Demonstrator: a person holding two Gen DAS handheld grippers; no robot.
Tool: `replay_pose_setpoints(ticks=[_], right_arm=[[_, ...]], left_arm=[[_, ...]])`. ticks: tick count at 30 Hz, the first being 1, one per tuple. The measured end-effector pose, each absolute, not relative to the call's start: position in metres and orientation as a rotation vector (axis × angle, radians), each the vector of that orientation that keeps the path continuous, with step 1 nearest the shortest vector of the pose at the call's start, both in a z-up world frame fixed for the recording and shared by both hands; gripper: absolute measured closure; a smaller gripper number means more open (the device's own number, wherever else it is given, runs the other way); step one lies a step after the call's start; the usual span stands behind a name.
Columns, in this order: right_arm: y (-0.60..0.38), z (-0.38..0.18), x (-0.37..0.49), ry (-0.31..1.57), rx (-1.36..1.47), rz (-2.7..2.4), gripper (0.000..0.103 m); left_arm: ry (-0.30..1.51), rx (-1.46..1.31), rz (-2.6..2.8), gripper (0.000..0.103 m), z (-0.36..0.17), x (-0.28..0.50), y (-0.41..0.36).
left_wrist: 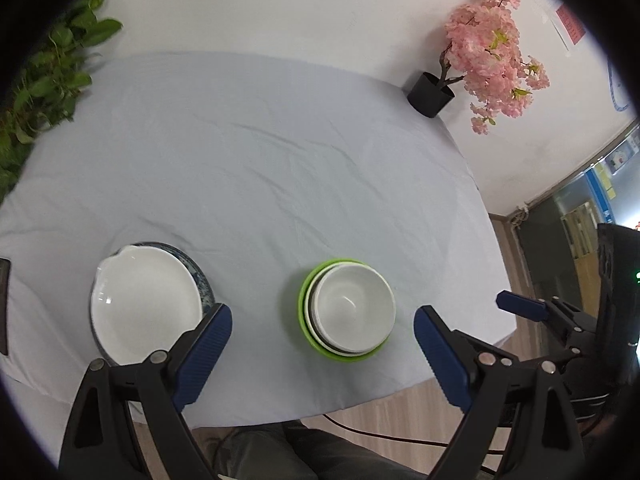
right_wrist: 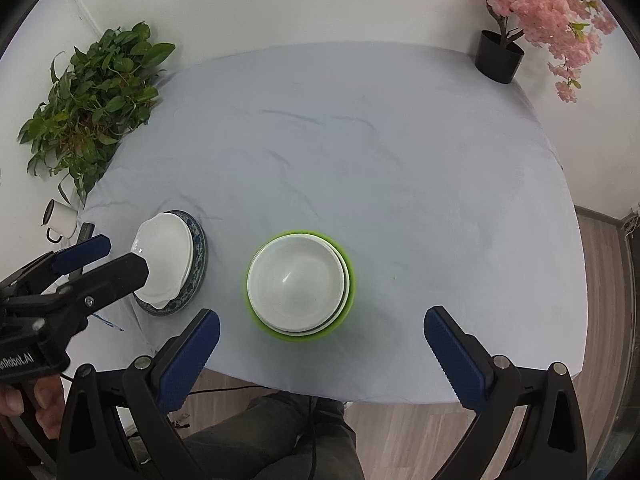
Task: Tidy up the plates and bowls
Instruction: 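Move both open tools back to the green bowl stack, then grasp the green bowl stack rim with both tools and lift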
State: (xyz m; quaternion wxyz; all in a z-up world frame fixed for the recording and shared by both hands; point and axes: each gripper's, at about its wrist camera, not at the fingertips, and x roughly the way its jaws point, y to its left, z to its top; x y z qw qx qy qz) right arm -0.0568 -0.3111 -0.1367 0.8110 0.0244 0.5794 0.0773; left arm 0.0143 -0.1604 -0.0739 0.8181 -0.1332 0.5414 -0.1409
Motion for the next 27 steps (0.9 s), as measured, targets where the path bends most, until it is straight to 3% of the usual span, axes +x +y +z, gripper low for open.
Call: replay_pose_setpoints(ticks=[18, 22, 25, 27], right_arm=[[-0.367, -0.226, 0.009, 1.305, 0.234, 0.248, 0.000], [-0.370, -0.257, 0.027, 1.327, 0.245, 0.320, 0.006], [-0.374, -0.277, 0.032, 1.344, 0.256, 0.357, 0.011], [-0.369, -0.289, 0.031, 1.364, 0.250, 0.373, 0.021]], left_arm=[[1.419, -0.509, -0.382, 0.013, -0.165, 0.065, -0.179], [1.442, -0.538, -0.349, 0.016, -0.182, 0.075, -0.185], [1.462, -0.590, -0.337, 0.026, -0.192, 0.080, -0.189], [1.475, -0.579, -0.336, 0.031, -0.195, 0.081, -0.194]])
